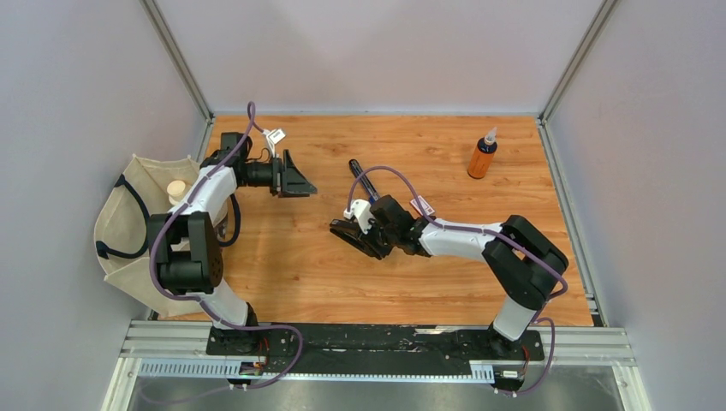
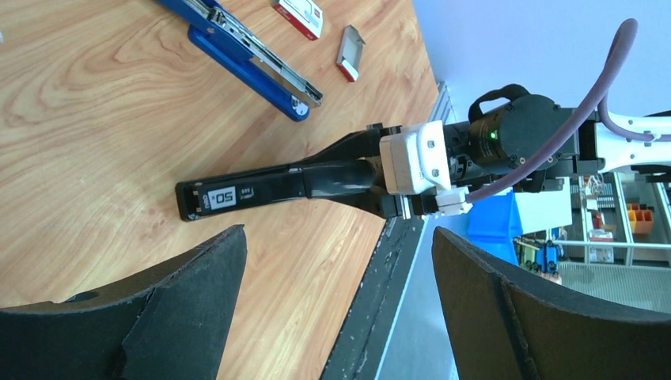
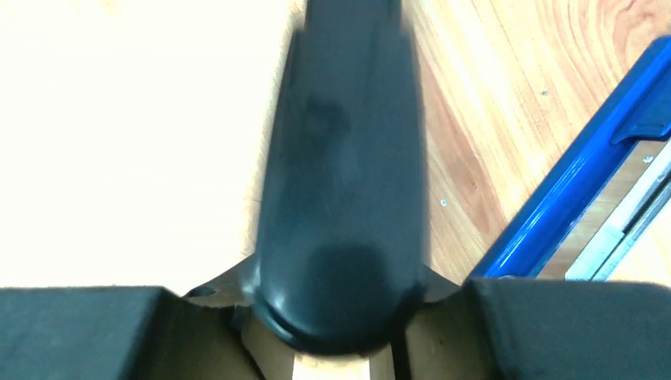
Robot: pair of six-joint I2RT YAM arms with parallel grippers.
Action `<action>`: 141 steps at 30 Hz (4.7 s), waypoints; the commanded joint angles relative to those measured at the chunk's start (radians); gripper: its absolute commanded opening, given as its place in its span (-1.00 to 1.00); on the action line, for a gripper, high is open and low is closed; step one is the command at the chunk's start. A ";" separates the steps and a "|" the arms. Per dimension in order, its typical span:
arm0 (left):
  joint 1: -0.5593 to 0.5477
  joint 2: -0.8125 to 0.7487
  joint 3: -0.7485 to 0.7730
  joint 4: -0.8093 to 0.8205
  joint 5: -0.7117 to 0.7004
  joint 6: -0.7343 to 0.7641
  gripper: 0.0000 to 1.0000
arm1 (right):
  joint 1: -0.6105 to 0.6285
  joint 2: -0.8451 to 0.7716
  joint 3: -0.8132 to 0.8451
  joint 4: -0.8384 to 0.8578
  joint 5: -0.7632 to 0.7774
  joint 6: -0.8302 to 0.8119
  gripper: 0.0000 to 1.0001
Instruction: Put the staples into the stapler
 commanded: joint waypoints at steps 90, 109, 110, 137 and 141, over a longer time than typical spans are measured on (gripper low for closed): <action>-0.172 0.562 0.603 0.240 -0.245 -0.342 0.89 | -0.147 0.070 0.148 -0.161 0.112 0.004 -0.53; -0.172 0.542 0.433 0.356 -0.402 -0.349 0.89 | -0.124 0.094 0.163 -0.178 0.124 0.033 -0.53; -0.172 0.540 0.433 0.365 -0.394 -0.356 0.89 | -0.124 0.096 0.162 -0.178 0.123 0.032 -0.53; -0.209 0.620 0.476 0.331 -0.479 -0.333 0.89 | -0.125 0.104 0.165 -0.183 0.100 0.029 -0.55; -0.211 0.626 0.479 0.331 -0.457 -0.334 0.89 | -0.125 0.110 0.165 -0.184 0.101 0.027 -0.55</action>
